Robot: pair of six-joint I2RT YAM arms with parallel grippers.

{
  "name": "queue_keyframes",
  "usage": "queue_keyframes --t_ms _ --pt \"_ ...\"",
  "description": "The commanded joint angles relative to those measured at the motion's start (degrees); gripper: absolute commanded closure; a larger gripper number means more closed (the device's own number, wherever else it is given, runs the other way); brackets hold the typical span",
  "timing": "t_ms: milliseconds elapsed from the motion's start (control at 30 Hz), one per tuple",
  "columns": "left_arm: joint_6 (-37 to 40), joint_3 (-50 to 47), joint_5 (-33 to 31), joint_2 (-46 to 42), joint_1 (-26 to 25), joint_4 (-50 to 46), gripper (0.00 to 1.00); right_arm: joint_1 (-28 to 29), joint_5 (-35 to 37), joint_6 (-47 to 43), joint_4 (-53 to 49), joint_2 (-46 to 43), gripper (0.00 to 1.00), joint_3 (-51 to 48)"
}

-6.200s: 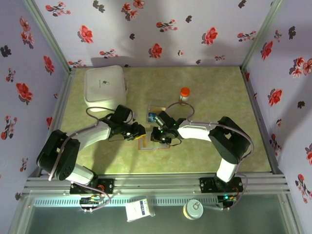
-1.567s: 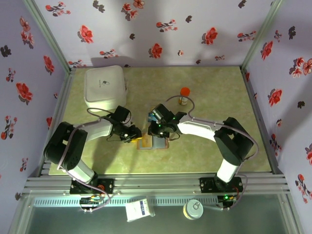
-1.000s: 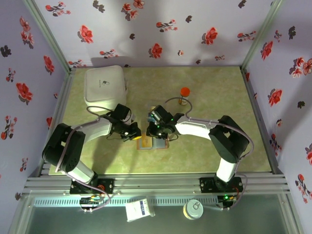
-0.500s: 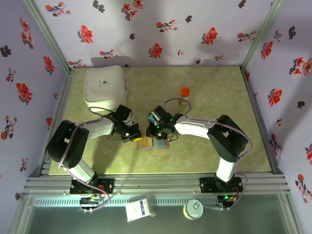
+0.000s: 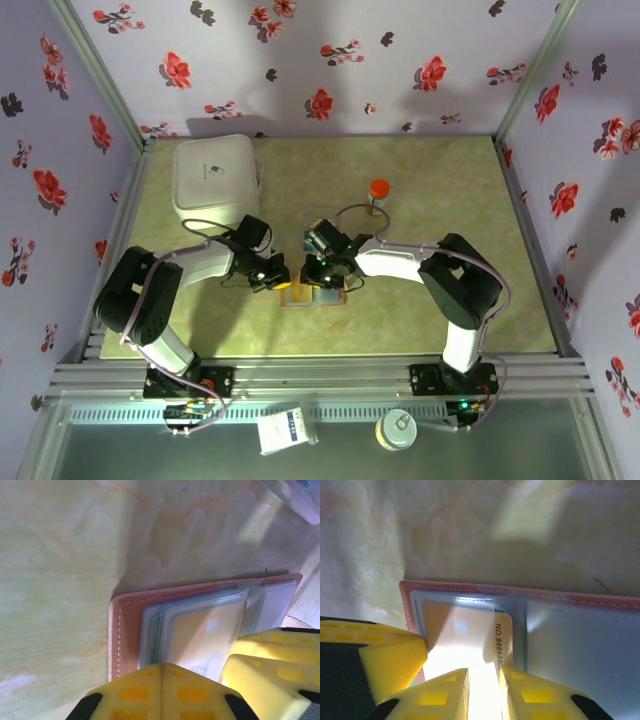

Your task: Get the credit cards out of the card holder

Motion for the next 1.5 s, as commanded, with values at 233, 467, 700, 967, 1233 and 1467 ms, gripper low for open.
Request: queue_keyframes --t_ms 233,467,700,967,1233,1467 --pt "2.4 2.0 -1.4 0.7 -0.2 -3.6 0.97 0.4 4.0 -2.0 -3.9 -1.2 0.77 0.2" --pt "2.9 2.8 -1.4 1.1 -0.1 -4.1 0.97 0.3 4.6 -1.8 -2.2 -3.3 0.77 -1.2" --pt "2.9 3.8 -1.5 -0.5 -0.1 -5.2 0.97 0.3 4.9 -1.4 -1.3 -5.6 0.77 -2.4" --pt "1.8 4.4 -1.4 -1.5 -2.1 -5.9 0.97 -0.5 4.1 -1.3 -1.0 -5.6 0.77 -2.9" --pt "0.1 3.3 -1.8 -0.4 -4.0 -4.1 1.00 -1.1 3.0 -1.2 -0.2 -5.0 0.77 -3.6" --pt "0.4 2.7 -3.2 0.6 -4.0 -4.5 1.00 -1.5 1.6 -0.7 1.1 -4.3 0.77 -4.3"
